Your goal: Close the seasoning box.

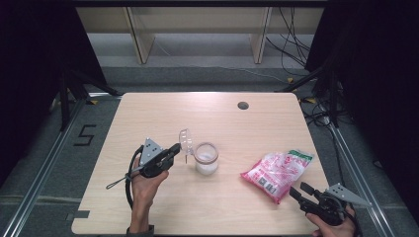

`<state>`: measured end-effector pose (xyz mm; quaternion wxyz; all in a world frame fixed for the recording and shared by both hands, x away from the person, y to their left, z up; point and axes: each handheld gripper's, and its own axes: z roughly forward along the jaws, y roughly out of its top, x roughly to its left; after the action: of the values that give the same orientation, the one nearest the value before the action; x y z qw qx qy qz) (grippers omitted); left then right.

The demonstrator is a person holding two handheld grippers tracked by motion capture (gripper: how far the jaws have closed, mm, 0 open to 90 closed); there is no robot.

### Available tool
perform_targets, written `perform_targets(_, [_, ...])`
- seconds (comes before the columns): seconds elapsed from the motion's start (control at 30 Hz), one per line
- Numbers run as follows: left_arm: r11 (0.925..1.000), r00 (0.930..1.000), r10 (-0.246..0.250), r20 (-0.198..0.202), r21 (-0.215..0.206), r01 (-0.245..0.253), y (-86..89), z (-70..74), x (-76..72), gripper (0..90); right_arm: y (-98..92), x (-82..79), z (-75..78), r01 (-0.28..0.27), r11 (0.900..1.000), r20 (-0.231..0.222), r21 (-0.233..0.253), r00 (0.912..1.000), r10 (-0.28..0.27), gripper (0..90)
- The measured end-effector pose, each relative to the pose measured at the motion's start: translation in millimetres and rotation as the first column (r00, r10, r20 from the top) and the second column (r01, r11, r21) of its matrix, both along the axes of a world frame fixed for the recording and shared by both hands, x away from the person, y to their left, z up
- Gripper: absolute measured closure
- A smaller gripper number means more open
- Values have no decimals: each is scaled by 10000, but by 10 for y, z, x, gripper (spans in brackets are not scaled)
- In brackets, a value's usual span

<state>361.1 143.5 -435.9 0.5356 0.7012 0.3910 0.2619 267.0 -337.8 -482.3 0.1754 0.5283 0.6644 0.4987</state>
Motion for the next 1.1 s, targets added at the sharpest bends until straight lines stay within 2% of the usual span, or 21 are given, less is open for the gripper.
perform_targets(0.03, [10000,10000,-16,5,-8,16,-2,1,-1,892,6,11,-10,-43,10000,145,73,9999,42,461])
perform_targets(0.1, [10000,10000,-32,26,5,32,-9,5,-1,891,5,13,-9,-144,9999,151,51,9998,143,463])
perform_targets(0.13, [10000,10000,-66,50,52,66,-12,6,0,891,10,9,-1,-228,9995,48,208,9997,227,468])
perform_targets(0.17, [9999,10000,-76,65,70,76,-18,6,1,892,7,14,-3,-299,9995,129,138,9995,297,470])
perform_targets(0.2, [10000,10000,-48,16,-12,48,-31,5,2,892,0,17,-6,-273,9995,124,-173,9995,275,470])
perform_targets(0.23, [9999,9999,-97,65,100,96,-35,10,5,891,-7,20,1,-382,9990,258,-242,9989,389,470])
perform_targets(0.27, [9998,9999,-125,87,165,124,-41,14,4,891,-2,25,-5,-449,9989,325,-134,9984,453,466])
perform_targets(0.3, [9999,9999,-110,90,109,109,-54,16,0,892,3,19,-5,-414,9991,196,-92,9989,416,464])
perform_targets(0.37, [9998,9997,-201,149,33,201,-71,12,5,891,30,3,9,-298,9990,61,339,9995,296,463])
perform_targets(0.4, [9998,9998,-151,85,140,150,-75,18,-2,891,26,9,4,-287,9992,165,278,9995,283,463])
perform_targets(0.43, [9997,9998,-168,99,155,166,-79,18,-1,889,-2,23,2,-423,9991,339,-57,9985,424,462])
perform_targets(0.53, [9997,9997,-233,107,86,232,-100,22,-9,886,5,17,3,-365,9993,243,73,9990,363,458])
perform_targets(0.57, [9995,9995,-275,132,132,273,-110,25,-11,885,-2,22,-1,-352,9993,229,-98,9991,354,455])
perform_targets(0.6, [9994,9995,-307,119,186,305,-121,28,-13,883,-3,25,-4,-391,9992,259,-100,9989,394,450])
perform_targets(0.63, [9993,9994,-333,116,159,332,-135,27,-12,881,14,24,-7,-389,9989,242,257,9990,383,444])
perform_targets(0.7, [9990,9991,-398,119,209,395,-164,31,-10,878,11,18,0,-357,9992,119,168,9993,355,440])
perform_targets(0.8, [9982,9985,-530,159,279,526,-197,37,-11,876,20,26,-9,-361,9990,250,275,9991,354,434])
perform_targets(0.83, [9982,9984,-545,151,255,541,-212,38,-12,873,12,15,-1,-208,9998,47,41,9998,208,432])
perform_targets(0.87, [9979,9981,-595,153,276,590,-220,41,-14,866,4,23,-7,-252,9997,151,-54,9996,253,431])
perform_targets(0.97, [9967,9969,-779,131,228,776,-236,41,-6,850,4,19,-4,-309,9995,38,35,9995,309,426])
perform_targets(1.1, [9952,9952,-975,53,55,975,-253,55,-11,795,-3,32,-9,-441,9989,191,-165,9988,444,426])
